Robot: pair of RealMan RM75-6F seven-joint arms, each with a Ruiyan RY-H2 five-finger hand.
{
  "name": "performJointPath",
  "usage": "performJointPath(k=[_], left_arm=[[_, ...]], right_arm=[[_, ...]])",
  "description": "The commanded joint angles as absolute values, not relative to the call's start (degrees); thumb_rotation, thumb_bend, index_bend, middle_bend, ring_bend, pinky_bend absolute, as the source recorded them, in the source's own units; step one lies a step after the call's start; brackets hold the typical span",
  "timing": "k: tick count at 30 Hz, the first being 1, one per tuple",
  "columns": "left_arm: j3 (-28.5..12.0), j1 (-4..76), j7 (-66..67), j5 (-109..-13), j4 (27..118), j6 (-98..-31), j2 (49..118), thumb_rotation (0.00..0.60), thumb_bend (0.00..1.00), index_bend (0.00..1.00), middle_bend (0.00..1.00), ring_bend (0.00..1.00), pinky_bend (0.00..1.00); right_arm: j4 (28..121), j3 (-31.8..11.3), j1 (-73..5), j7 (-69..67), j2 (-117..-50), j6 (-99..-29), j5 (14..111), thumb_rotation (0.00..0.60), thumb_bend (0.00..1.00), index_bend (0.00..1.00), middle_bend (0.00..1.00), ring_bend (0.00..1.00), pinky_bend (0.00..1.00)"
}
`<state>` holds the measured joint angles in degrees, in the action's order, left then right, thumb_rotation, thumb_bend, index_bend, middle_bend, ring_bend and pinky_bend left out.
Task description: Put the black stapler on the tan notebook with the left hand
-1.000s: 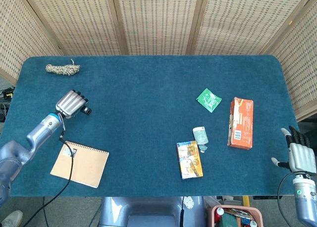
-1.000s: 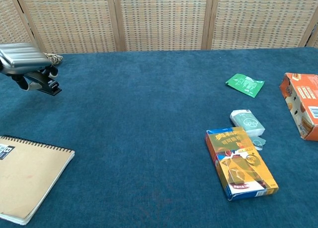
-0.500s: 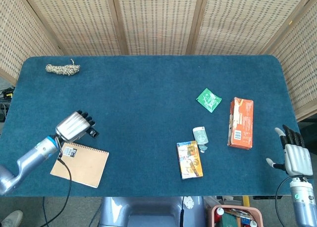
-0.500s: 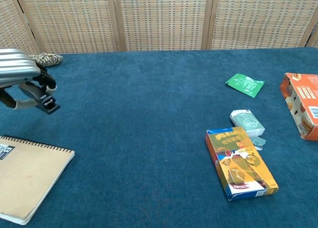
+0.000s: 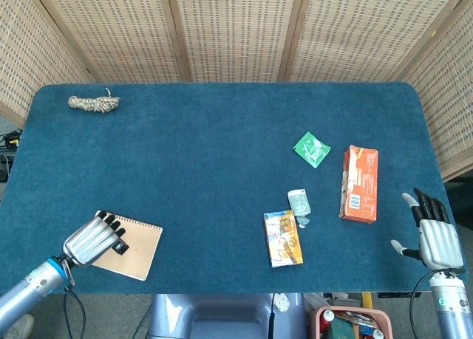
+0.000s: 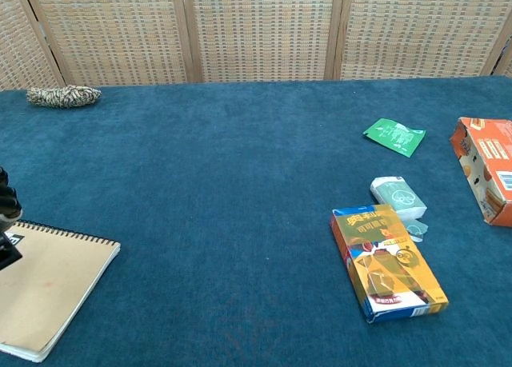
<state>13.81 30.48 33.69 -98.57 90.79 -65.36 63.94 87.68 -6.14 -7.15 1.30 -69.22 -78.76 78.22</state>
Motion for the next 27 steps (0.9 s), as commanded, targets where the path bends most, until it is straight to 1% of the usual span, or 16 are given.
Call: performJointPath(k=[1,6,10,12,14,16,20,24,26,27], left_arm=[[13.7,29.6,35.2,-98.3,90.8,-64.2,64.9,0.600,0.49,0.69,0.55,0.39,0.47],[12.8,29.2,36.2,-97.2,90.3,-62.6,66.2,0.600,0.49,0.68,0.54,0.39,0.43],[12.0,29.0,37.5,-96.0,90.0,-60.8,67.1,0.600,0.49,0.64,0.47,0.39,0.36],[11.6,28.9,38.6,-95.0,90.1,-59.8,67.2,0.600,0.48,0.59,0.42,0.36,0.32],[11.2,28.8,40.3,-93.6,90.6,-58.7,67.1,0.600,0.47,0.51,0.33,0.29,0.26],[10.9,28.6,41.9,-92.3,91.5,-57.8,66.8,0.600,0.45,0.44,0.27,0.24,0.22],[10.6,28.0,43.8,-90.7,93.1,-57.3,66.2,0.600,0.42,0.33,0.15,0.18,0.17],[10.3,27.4,45.3,-90.0,94.6,-57.7,65.4,0.600,0.37,0.22,0.07,0.13,0.11],[10.2,27.1,45.8,-89.9,95.5,-58.2,64.8,0.600,0.33,0.15,0.02,0.08,0.06],[10.0,26.9,45.9,-90.0,96.1,-58.7,64.4,0.600,0.31,0.14,0.01,0.07,0.05]], right_arm=[[88.5,-5.9,-6.8,1.2,-68.8,-79.9,79.4,0.600,0.09,0.00,0.00,0.00,0.00],[88.9,-5.8,-6.5,0.8,-68.4,-80.3,79.6,0.600,0.10,0.00,0.00,0.00,0.00],[88.8,-6.0,-6.5,0.3,-68.3,-80.5,79.6,0.600,0.09,0.00,0.00,0.00,0.00],[88.8,-6.0,-6.5,0.3,-68.3,-80.5,79.7,0.600,0.09,0.00,0.00,0.00,0.00],[88.7,-5.9,-6.5,0.3,-68.3,-80.5,79.7,0.600,0.09,0.00,0.00,0.00,0.00],[88.7,-5.9,-6.5,0.4,-68.3,-80.5,79.8,0.600,0.10,0.00,0.00,0.00,0.00],[88.7,-5.8,-6.5,0.5,-68.4,-80.6,80.1,0.600,0.09,0.00,0.00,0.00,0.00],[88.8,-5.8,-6.5,0.6,-68.4,-80.7,80.1,0.600,0.09,0.00,0.00,0.00,0.00],[88.8,-5.8,-6.5,0.6,-68.4,-80.6,79.9,0.600,0.09,0.00,0.00,0.00,0.00],[88.8,-5.9,-6.5,0.6,-68.4,-80.6,79.9,0.600,0.09,0.00,0.00,0.00,0.00]])
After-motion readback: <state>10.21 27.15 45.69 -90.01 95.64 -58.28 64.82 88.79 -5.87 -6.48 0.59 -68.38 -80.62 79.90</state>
